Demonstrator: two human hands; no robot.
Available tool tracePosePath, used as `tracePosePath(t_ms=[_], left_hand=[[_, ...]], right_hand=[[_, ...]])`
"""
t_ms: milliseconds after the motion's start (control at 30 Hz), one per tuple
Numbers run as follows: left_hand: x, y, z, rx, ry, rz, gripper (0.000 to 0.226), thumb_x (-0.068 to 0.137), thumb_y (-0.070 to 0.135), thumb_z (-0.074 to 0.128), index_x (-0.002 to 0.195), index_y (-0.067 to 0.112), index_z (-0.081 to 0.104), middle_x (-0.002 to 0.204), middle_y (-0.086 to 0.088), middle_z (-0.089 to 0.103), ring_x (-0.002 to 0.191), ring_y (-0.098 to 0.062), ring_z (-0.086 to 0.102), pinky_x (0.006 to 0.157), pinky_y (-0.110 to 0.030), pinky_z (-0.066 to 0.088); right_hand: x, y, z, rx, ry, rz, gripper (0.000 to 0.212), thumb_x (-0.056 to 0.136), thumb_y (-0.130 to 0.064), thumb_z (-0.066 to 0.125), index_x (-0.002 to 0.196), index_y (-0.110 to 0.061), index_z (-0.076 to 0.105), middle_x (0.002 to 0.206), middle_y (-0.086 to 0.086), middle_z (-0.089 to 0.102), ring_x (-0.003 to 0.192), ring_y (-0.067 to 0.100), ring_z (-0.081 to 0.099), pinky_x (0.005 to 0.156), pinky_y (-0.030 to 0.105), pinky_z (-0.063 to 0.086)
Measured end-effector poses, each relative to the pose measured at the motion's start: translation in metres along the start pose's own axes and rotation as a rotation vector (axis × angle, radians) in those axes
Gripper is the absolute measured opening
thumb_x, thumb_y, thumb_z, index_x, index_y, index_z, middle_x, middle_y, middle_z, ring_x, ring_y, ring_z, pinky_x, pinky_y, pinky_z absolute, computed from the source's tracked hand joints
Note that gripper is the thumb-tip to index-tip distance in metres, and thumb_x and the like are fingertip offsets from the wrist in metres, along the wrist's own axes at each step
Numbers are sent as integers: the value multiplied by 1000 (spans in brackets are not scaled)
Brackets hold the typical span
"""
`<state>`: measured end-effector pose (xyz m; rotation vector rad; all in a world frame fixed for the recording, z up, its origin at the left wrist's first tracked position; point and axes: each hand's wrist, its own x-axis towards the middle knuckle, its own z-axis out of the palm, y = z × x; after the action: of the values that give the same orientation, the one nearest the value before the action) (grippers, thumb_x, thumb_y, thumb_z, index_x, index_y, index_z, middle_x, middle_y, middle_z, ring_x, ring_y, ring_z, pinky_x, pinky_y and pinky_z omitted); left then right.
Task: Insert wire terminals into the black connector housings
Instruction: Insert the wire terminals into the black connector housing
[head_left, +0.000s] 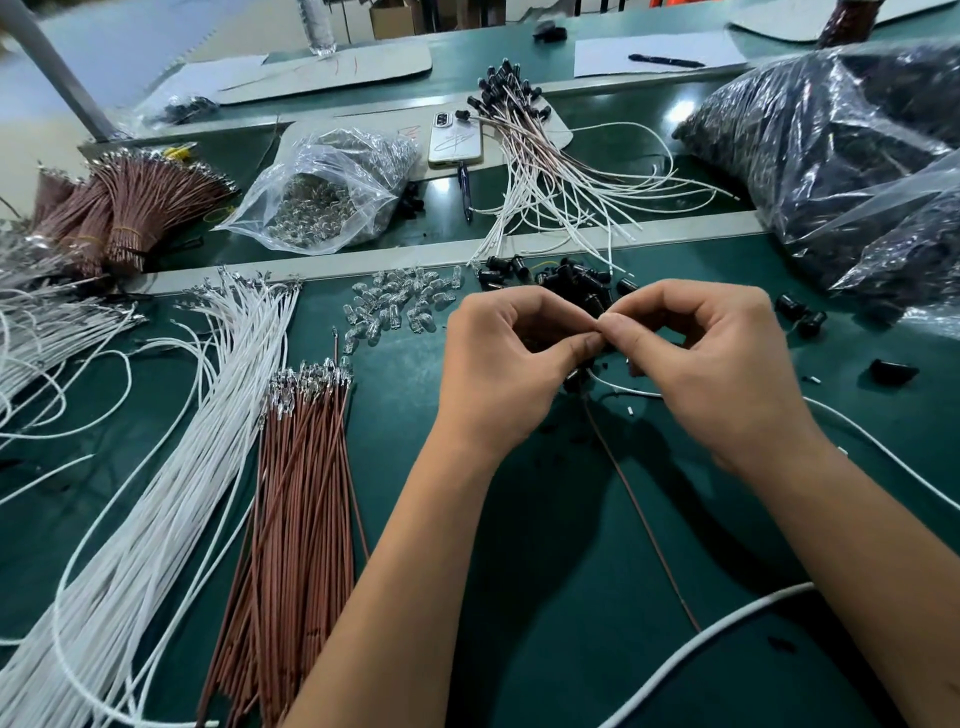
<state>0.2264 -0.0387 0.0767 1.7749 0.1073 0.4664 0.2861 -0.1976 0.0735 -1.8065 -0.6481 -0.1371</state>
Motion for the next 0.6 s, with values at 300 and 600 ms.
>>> tracePosePath(t_ms=[300, 600], left_hand=[[-3, 2, 5, -18, 57, -47, 29, 74, 0, 86, 93, 13, 68, 74, -1, 77, 71, -15, 75, 69, -38, 63], [0, 8, -1, -440, 191, -295, 30, 77, -8, 80, 91, 7, 60, 81, -12, 77, 71, -20, 74, 63, -29, 59]], right_hand=[[-1, -5, 1, -146, -2, -22, 7, 91, -12, 77, 86, -16, 77, 78, -11, 73, 72, 5, 65, 69, 13, 46], [-1, -4, -1, -192, -115, -24, 13, 98, -24, 70, 87, -22, 76, 73, -6, 72, 66, 11, 63, 68, 34, 52]])
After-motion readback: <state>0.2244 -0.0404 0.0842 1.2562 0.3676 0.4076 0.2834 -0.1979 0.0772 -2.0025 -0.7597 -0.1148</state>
